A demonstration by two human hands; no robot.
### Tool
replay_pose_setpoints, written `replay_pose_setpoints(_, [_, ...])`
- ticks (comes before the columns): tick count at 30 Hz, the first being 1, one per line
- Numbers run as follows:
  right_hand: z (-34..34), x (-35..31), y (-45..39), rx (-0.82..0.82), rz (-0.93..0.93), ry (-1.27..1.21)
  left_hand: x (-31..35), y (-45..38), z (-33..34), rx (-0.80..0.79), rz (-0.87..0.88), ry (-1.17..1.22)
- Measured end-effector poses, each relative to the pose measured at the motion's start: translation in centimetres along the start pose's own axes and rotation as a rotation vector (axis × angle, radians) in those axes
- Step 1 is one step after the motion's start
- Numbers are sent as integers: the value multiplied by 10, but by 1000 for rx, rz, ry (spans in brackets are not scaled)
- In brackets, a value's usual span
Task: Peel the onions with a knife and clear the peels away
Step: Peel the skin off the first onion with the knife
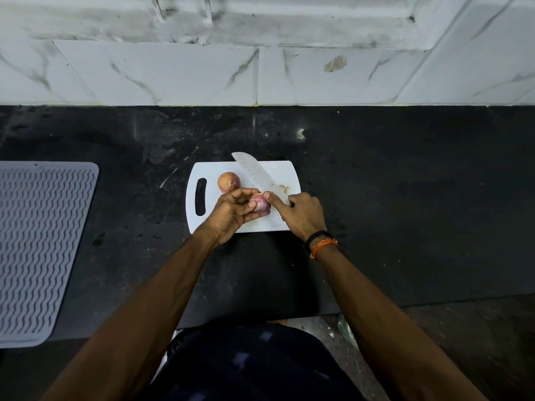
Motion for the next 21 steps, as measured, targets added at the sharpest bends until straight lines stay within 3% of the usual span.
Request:
replay_pose_setpoints(7, [1,-3,11,-79,-60,-101,2,-2,5,60,35,40])
replay_pose_setpoints(13, [-10,3,7,-17,17,-234,5,-4,10,-7,-52,259])
replay_pose_setpoints(21, [-13,5,8,-41,89,-333,6,-10,14,109,-74,312])
Point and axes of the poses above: each hand's wrist, its own y-axis away from the middle knuckle, its own z-axis out of the palm, x = y × z, the point moved 2 cm from there along -y, towards the middle knuckle
